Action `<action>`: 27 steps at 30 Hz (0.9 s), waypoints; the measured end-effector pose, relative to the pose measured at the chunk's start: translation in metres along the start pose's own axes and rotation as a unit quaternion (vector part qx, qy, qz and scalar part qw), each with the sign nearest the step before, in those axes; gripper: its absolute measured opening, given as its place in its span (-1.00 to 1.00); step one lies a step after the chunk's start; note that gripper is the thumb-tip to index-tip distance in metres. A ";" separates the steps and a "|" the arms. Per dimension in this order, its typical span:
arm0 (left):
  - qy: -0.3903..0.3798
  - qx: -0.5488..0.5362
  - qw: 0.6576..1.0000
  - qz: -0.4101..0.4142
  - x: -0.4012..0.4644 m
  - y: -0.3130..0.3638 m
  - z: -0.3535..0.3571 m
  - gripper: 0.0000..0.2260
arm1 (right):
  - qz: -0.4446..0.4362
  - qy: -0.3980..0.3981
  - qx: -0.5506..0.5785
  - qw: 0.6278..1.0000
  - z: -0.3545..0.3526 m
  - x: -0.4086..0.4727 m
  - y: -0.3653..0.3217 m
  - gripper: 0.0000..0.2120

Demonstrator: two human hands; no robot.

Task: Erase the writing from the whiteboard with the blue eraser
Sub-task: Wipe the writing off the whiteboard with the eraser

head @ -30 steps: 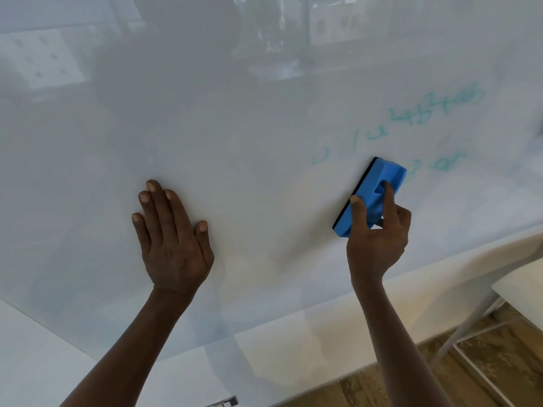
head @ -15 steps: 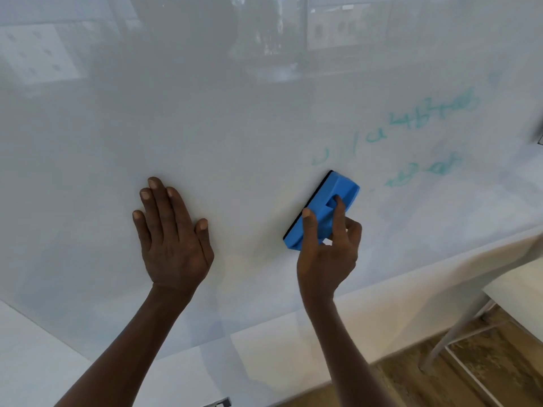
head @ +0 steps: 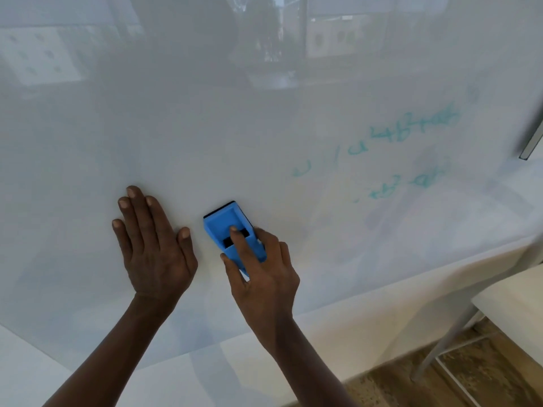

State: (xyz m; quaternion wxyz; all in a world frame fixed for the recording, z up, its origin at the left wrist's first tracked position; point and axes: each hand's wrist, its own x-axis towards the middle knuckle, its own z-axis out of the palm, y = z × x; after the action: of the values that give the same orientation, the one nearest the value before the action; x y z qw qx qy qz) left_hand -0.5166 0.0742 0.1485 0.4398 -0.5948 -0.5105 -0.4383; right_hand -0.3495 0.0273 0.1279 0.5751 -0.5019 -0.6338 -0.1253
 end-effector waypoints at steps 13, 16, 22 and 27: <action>-0.019 -0.061 0.998 -0.002 0.037 0.056 0.006 -0.36 | -0.084 0.031 -0.076 0.993 -0.034 0.064 0.036 -0.68; -0.013 -0.081 0.997 -0.012 0.054 0.078 0.010 -0.38 | -0.067 0.038 -0.077 0.994 -0.048 0.084 0.048 -0.65; 0.001 -0.046 0.999 -0.003 0.068 0.097 0.016 -0.34 | -0.022 0.060 -0.084 0.994 -0.083 0.123 0.083 -0.61; 0.002 -0.027 1.000 -0.003 0.068 0.100 0.018 -0.35 | 0.022 0.071 -0.097 0.993 -0.113 0.156 0.122 -0.56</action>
State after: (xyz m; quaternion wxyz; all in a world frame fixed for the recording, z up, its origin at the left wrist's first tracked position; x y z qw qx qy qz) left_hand -0.4098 0.0972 0.2027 0.4235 -0.6043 -0.4996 -0.4537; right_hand -0.1603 0.0779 0.2446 0.5701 -0.5590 -0.5649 -0.2083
